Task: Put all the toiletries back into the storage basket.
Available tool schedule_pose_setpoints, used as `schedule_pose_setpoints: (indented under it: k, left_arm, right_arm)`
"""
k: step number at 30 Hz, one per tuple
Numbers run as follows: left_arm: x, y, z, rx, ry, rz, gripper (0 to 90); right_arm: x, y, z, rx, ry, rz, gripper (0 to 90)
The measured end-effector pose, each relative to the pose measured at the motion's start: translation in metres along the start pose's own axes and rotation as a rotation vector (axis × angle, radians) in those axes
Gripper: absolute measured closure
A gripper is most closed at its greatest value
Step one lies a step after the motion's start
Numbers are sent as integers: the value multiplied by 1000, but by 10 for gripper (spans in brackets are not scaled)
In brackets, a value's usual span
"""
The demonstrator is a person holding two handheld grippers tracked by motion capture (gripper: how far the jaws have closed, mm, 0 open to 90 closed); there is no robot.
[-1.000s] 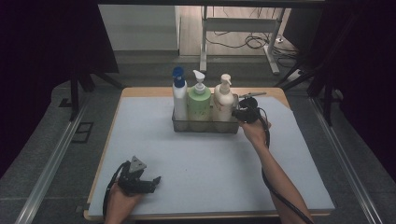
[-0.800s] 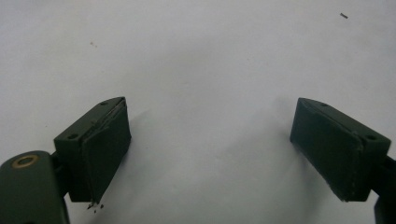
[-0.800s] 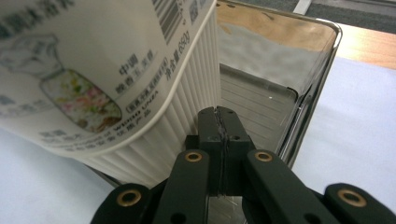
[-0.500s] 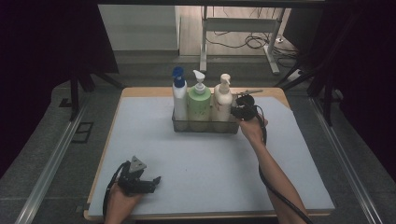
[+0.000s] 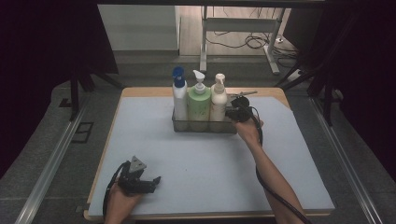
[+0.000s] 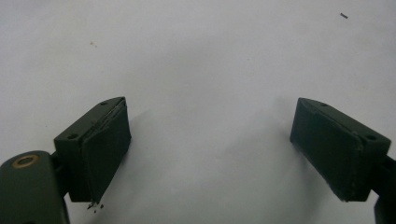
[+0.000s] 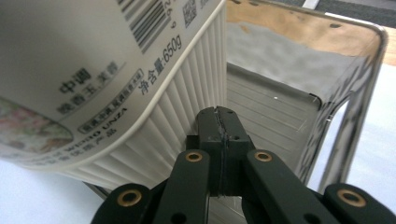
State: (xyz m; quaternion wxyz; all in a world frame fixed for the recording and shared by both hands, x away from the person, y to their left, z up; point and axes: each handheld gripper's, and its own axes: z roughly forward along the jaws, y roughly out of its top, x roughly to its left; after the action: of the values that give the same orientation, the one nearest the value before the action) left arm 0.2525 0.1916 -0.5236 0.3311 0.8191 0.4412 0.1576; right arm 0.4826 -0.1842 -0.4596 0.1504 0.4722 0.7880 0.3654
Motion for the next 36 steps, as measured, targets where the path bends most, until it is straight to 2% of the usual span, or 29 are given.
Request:
schedule_pose_setpoints:
  k: [15,19,25,29,31,34,36]
  left_arm:
    - [0,0,0,1,0,0,121]
    - [0,0,0,1,0,0,121]
    - [0,0,0,1,0,0,121]
    - [0,0,0,1,0,0,121]
    - [0,0,0,1,0,0,121]
    - [0,0,0,0,0,1,122]
    - [0,0,0,0,0,0,121]
  right_arm:
    - [5,-3,-4,-20,15,25,897]
    - [7,-4,-6,-18,13,16,897]
    - [7,-6,-6,-22,14,31,897]
    - [7,-8,-6,-16,17,18,896]
    - [7,-9,-8,-14,14,6,867]
    - [7,-11,-10,-20,-22,-17,813]
    - [5,-12,-12,-26,-11,-12,777]
